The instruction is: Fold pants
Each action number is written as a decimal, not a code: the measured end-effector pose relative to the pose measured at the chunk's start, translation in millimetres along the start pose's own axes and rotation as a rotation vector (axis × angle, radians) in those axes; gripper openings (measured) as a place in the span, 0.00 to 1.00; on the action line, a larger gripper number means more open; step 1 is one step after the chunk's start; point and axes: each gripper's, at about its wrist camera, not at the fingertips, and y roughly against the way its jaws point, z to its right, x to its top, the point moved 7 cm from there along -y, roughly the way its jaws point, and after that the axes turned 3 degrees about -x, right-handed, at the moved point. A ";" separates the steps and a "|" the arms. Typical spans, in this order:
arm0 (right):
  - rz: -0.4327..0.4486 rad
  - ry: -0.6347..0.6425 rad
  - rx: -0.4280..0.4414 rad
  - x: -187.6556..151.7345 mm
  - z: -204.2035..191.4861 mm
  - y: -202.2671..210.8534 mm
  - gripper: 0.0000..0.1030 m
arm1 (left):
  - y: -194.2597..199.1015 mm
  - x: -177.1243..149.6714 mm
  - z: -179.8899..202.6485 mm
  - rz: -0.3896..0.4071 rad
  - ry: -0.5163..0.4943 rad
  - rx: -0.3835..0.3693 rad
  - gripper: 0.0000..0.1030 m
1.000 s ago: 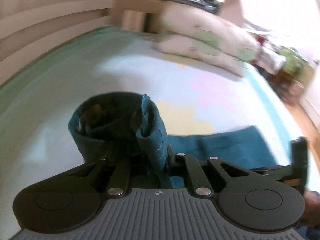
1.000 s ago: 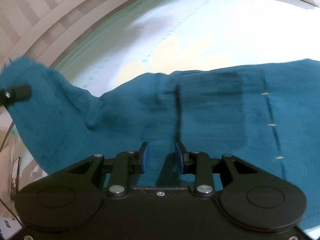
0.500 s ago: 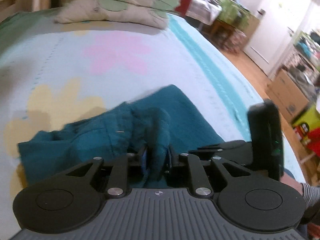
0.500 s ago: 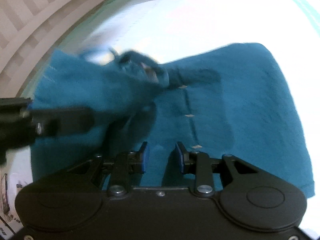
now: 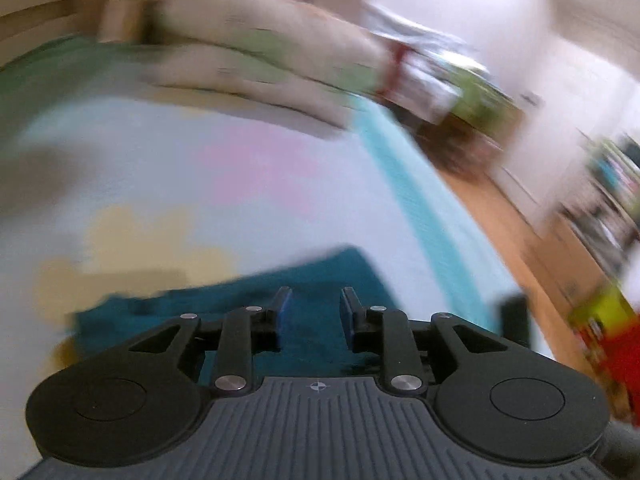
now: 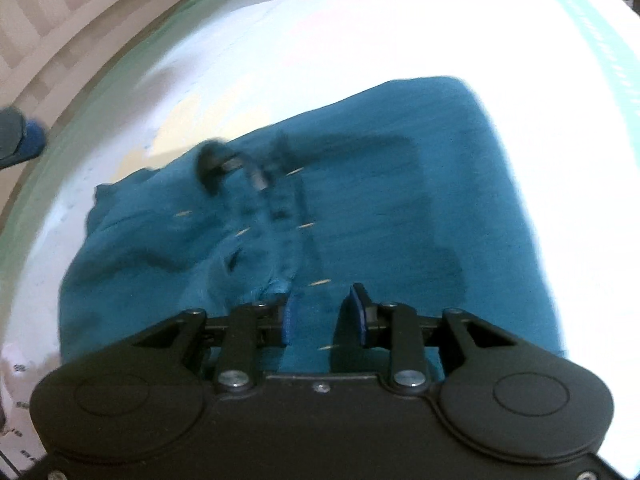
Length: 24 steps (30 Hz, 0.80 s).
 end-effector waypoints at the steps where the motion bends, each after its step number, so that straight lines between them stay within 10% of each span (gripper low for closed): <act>1: 0.008 -0.022 -0.011 2.4 6.4 3.5 0.44 | 2.0 0.0 -13.9 -0.014 0.034 0.062 0.26; 4: 0.055 -0.075 0.002 11.0 15.9 16.8 0.49 | 1.0 -11.8 -55.2 -0.071 0.122 0.219 0.26; 10: 0.140 -0.028 0.136 16.8 -17.0 31.5 0.69 | -16.6 -51.8 -75.9 -0.265 0.109 0.306 0.26; 15: 0.037 0.069 0.117 -0.8 -43.0 9.5 0.68 | -42.5 -95.8 -69.8 -0.465 0.061 0.239 0.26; 20: 0.011 0.150 0.099 -13.4 -58.3 5.3 0.37 | -41.7 -106.0 -66.1 -0.479 0.003 0.229 0.26; 21: 0.005 0.162 0.099 -13.0 -60.8 3.7 0.15 | -40.4 -102.3 -65.8 -0.460 0.016 0.223 0.26; 24: 0.036 0.169 0.118 -7.7 -66.4 15.2 0.11 | -35.1 -88.7 -68.1 -0.412 0.067 0.221 0.26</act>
